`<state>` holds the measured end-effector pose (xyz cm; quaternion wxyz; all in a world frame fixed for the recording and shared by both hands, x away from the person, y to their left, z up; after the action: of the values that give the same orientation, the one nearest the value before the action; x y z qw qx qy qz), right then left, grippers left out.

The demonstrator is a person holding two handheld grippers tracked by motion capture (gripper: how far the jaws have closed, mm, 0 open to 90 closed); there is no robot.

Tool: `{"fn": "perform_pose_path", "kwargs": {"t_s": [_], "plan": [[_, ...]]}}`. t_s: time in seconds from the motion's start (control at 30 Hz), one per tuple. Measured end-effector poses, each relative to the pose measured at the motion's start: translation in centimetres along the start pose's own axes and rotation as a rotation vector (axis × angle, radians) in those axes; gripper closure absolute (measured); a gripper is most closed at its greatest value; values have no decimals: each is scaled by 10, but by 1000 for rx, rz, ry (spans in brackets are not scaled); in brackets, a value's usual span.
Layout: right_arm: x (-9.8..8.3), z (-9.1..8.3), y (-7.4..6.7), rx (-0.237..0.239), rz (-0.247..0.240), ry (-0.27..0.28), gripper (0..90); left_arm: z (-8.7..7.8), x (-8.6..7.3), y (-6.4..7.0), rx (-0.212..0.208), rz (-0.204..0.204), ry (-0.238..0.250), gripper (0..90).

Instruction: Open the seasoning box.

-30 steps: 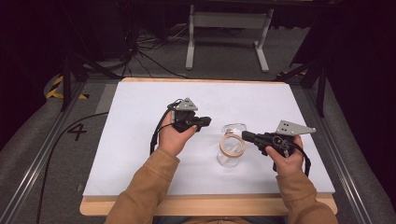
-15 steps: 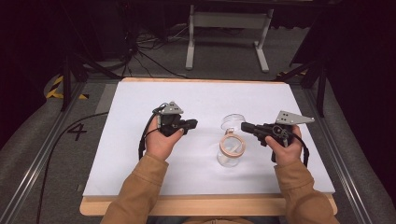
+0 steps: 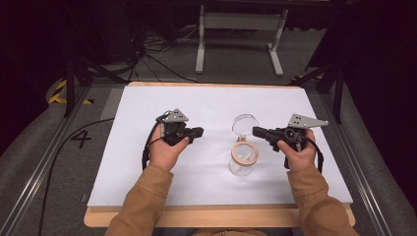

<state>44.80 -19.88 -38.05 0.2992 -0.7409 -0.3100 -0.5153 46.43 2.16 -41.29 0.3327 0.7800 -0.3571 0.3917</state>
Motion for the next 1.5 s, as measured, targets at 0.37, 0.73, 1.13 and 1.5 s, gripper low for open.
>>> {"fn": "perform_pose_path", "kwargs": {"t_s": [0.37, 0.73, 1.13, 1.5], "plan": [[11, -12, -12, 28, -23, -10, 814, -3, -1, 4, -43, 46, -57, 806], [13, -46, 16, -36, 6, -81, 630, -30, -7, -14, -17, 0, -95, 756], [-9, -69, 71, -199, -32, -159, 562, -35, -23, -45, 88, -40, -169, 705], [-49, -73, 111, -296, -11, -278, 521, -27, -44, -68, 113, -97, -224, 659]]}}
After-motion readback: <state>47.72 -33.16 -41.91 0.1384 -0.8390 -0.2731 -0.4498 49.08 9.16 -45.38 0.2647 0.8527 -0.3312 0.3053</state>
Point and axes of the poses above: each handheld gripper's, and its own axes: z roughly forward along the jaws, x roughly out of its top, y roughly to its right, the point moved 9 cm from there along z, roughly forward along the jaws, and after that the axes turned 5 degrees about -x, right-handed, at the moved point
